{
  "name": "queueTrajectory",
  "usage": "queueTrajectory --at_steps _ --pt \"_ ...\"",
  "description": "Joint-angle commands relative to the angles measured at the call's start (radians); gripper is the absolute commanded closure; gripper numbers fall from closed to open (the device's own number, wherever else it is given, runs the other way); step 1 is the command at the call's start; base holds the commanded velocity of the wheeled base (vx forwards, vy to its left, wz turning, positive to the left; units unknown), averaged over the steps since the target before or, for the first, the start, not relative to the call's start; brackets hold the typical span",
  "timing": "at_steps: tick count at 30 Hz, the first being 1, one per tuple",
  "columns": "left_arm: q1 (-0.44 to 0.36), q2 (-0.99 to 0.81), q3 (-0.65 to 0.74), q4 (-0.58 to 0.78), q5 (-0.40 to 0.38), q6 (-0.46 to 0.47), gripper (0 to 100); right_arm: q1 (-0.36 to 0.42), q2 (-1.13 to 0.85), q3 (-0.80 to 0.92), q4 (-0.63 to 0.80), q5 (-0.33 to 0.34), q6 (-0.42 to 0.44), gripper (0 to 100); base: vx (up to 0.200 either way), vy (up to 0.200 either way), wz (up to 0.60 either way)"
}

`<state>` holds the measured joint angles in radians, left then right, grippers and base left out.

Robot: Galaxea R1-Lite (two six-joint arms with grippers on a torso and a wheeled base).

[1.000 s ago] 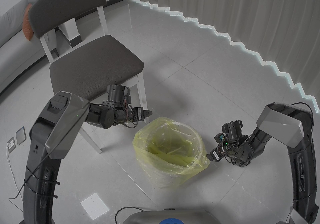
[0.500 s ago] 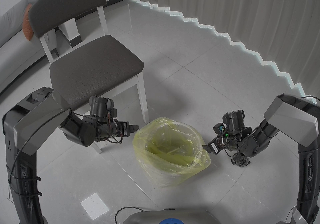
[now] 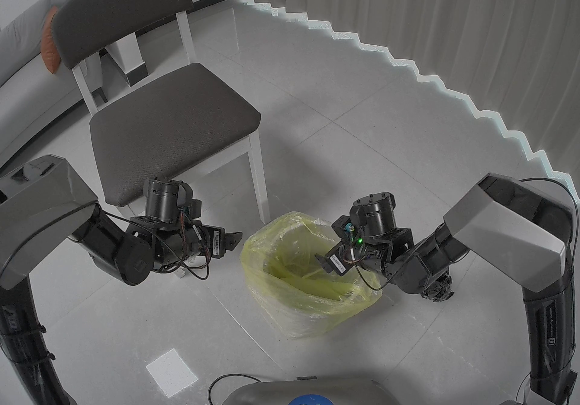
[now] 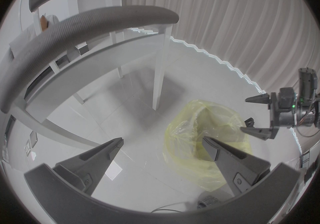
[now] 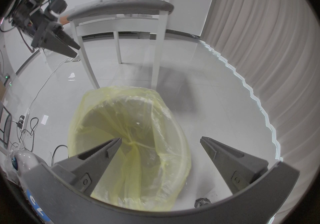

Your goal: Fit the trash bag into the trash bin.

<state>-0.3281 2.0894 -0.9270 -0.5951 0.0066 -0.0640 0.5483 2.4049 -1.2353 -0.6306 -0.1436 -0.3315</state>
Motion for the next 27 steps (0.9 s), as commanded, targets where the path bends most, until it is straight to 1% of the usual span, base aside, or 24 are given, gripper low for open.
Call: queueTrajectory --at_steps 1,4,8,13,16,27 --pt "-0.003 -0.069 0.027 0.000 0.001 0.000 0 0.027 0.037 -0.013 -0.001 -0.001 -0.004 0 0.000 0.000 0.00" --pt "-0.014 -0.094 0.034 0.000 0.000 -0.002 0 0.028 0.059 -0.021 -0.007 -0.004 -0.026 0 0.000 0.000 0.00" --pt "-0.029 -0.124 0.057 0.000 0.000 -0.003 0 0.032 0.083 -0.027 -0.007 -0.016 -0.032 0 0.000 0.000 0.00" --pt "-0.028 -0.140 0.093 -0.049 0.000 -0.002 0 0.053 0.100 -0.019 -0.007 -0.017 -0.044 0 0.000 0.000 0.00" --pt "-0.026 -0.143 0.119 -0.092 0.000 0.000 0 0.085 0.105 -0.003 -0.007 -0.017 -0.046 0 0.000 0.000 0.00" --pt "-0.029 -0.149 0.145 -0.098 0.000 -0.002 0 0.203 0.076 0.103 -0.011 -0.017 -0.046 0 0.000 0.000 0.00"
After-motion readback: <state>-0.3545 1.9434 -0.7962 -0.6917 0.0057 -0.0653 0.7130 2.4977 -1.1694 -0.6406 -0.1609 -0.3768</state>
